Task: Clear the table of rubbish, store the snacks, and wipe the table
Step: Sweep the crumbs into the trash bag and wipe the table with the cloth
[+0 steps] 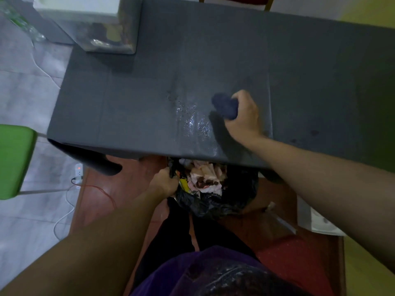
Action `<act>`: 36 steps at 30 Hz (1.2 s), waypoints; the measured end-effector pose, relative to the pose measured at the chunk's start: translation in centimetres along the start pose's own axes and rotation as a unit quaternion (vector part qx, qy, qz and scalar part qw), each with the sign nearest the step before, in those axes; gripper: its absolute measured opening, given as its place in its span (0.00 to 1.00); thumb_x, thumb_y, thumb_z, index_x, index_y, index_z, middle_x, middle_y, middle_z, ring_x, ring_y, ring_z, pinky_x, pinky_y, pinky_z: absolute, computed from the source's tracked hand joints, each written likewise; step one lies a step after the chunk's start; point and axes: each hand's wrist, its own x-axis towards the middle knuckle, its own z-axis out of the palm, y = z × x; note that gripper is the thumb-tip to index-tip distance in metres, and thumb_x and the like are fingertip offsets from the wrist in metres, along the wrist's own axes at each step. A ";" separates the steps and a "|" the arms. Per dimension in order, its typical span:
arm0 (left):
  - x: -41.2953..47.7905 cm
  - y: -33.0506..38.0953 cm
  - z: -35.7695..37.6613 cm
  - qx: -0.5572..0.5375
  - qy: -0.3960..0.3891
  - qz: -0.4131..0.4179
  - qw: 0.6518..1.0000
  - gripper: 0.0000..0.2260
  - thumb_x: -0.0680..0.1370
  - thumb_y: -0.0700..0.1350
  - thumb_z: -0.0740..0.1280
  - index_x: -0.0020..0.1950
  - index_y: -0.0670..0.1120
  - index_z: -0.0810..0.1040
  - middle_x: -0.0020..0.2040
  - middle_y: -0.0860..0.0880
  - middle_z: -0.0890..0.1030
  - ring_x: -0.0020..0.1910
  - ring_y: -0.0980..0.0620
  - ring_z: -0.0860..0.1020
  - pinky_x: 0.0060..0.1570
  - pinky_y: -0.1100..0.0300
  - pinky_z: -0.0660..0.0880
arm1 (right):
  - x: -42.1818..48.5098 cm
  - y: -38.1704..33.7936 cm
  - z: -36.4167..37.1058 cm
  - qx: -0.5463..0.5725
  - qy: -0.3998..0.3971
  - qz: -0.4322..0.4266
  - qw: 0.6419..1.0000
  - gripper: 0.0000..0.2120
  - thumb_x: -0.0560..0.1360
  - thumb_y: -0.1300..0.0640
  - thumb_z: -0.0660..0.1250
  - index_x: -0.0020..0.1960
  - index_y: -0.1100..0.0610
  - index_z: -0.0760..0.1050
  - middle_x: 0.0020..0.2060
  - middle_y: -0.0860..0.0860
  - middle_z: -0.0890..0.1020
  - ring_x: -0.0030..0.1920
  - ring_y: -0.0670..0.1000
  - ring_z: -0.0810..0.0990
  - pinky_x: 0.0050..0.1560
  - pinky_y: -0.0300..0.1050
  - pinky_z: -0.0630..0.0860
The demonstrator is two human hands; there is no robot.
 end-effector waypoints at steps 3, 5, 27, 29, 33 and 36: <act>-0.1 0.0 0.0 -0.006 0.000 0.001 1.000 0.09 0.77 0.41 0.62 0.54 0.40 0.78 0.52 0.36 0.82 0.52 0.36 0.80 0.49 0.50 0.76 | 2.1 1.1 0.7 -0.033 0.022 0.061 0.997 0.16 0.69 0.64 0.69 0.55 0.59 0.71 0.53 0.57 0.74 0.51 0.59 0.75 0.47 0.52 0.71; -0.1 0.0 -0.1 -0.005 0.000 0.000 1.000 0.09 0.77 0.41 0.62 0.54 0.40 0.78 0.52 0.36 0.81 0.52 0.36 0.80 0.48 0.50 0.76 | 2.5 1.5 1.3 -0.054 -0.028 0.092 0.994 0.17 0.70 0.66 0.68 0.58 0.61 0.71 0.56 0.59 0.75 0.55 0.60 0.75 0.51 0.49 0.70; 0.0 -0.1 -0.1 0.005 -0.004 0.003 1.000 0.10 0.77 0.43 0.62 0.54 0.41 0.78 0.52 0.36 0.81 0.52 0.36 0.80 0.48 0.50 0.76 | -8.6 -1.6 1.0 -0.240 -0.484 -0.156 0.827 0.15 0.72 0.60 0.68 0.58 0.57 0.71 0.52 0.60 0.80 0.52 0.64 0.79 0.41 0.48 0.69; 0.1 -0.2 -0.2 0.003 -0.006 0.000 1.000 0.09 0.77 0.43 0.62 0.54 0.41 0.77 0.52 0.36 0.81 0.52 0.35 0.79 0.49 0.50 0.76 | -8.8 -1.6 1.1 -0.268 -0.477 -0.138 0.826 0.15 0.74 0.56 0.67 0.59 0.57 0.70 0.54 0.60 0.79 0.53 0.63 0.79 0.41 0.46 0.68; 0.0 -0.3 -0.2 0.000 -0.006 0.001 1.000 0.08 0.77 0.42 0.62 0.53 0.43 0.77 0.52 0.36 0.81 0.52 0.36 0.79 0.50 0.50 0.75 | -8.9 -1.8 1.3 -0.287 -0.520 -0.146 0.791 0.18 0.74 0.57 0.68 0.61 0.57 0.70 0.57 0.60 0.78 0.56 0.63 0.79 0.46 0.49 0.72; 0.0 -0.2 -0.1 0.006 -0.006 0.000 1.000 0.08 0.77 0.42 0.62 0.54 0.43 0.77 0.52 0.36 0.81 0.53 0.36 0.79 0.49 0.51 0.75 | -9.1 -1.9 1.1 -0.315 -0.522 -0.164 0.775 0.22 0.74 0.64 0.68 0.66 0.58 0.66 0.60 0.60 0.77 0.59 0.63 0.79 0.49 0.52 0.72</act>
